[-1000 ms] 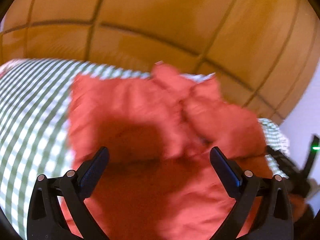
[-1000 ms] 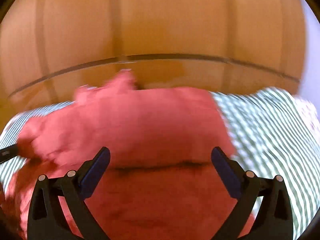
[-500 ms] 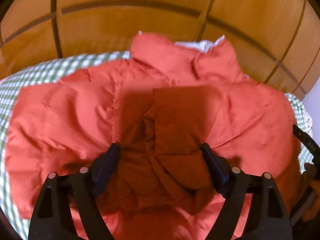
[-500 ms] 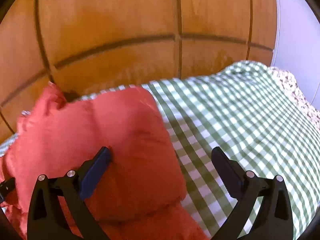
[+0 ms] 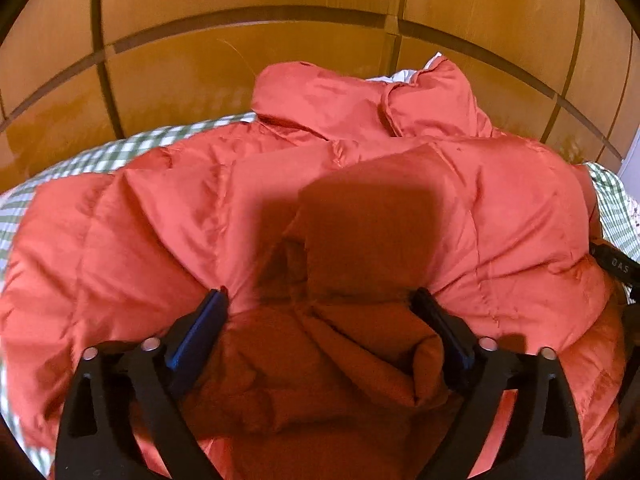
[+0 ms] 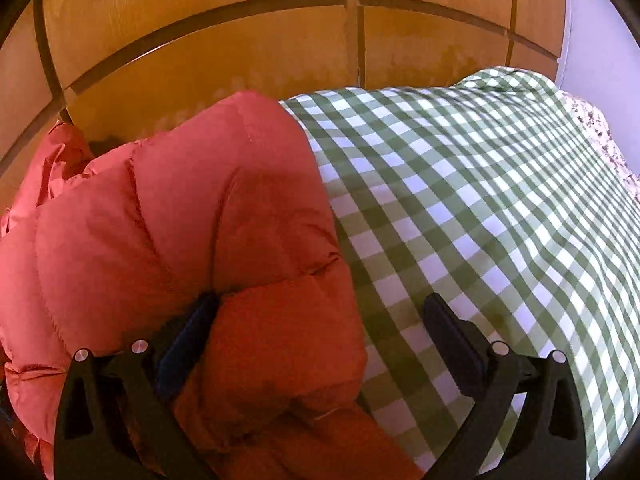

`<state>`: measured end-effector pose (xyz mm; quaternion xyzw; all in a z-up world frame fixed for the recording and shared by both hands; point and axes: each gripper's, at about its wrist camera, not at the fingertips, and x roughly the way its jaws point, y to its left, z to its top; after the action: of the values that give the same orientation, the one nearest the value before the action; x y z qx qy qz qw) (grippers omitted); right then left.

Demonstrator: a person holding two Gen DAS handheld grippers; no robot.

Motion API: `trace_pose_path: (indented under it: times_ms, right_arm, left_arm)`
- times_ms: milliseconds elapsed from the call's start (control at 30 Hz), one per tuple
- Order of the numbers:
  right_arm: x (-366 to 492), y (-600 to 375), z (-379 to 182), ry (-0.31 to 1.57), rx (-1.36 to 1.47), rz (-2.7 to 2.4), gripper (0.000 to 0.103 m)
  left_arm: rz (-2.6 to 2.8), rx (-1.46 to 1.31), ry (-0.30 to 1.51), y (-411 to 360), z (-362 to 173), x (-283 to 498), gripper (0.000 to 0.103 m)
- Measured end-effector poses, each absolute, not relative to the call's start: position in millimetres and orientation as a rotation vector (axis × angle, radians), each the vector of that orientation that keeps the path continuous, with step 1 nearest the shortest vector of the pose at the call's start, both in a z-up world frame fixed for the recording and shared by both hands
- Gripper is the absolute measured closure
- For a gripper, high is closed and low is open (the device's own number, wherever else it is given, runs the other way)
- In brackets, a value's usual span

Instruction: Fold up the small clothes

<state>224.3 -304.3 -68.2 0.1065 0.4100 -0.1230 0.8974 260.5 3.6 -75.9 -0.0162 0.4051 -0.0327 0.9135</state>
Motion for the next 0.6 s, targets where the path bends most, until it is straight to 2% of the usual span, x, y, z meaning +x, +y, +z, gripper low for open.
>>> trace_pose_path:
  times_ms: [333,467,600]
  right_arm:
    - [199,-299,-54,0.805,0.222,-0.275,0.002]
    - [185,-299,-45,0.859,0.218,-0.262,0.002]
    - [156,-299,-33,0.907,0.194,-0.205,0.002]
  left_arm:
    - [-0.076,0.034,0.834,13,-61,190,0.004]
    - [-0.045,0.082,0.859,19,-62,170,0.004]
    - [-0.024,-0.011,0.896,44,-63,149,0.004]
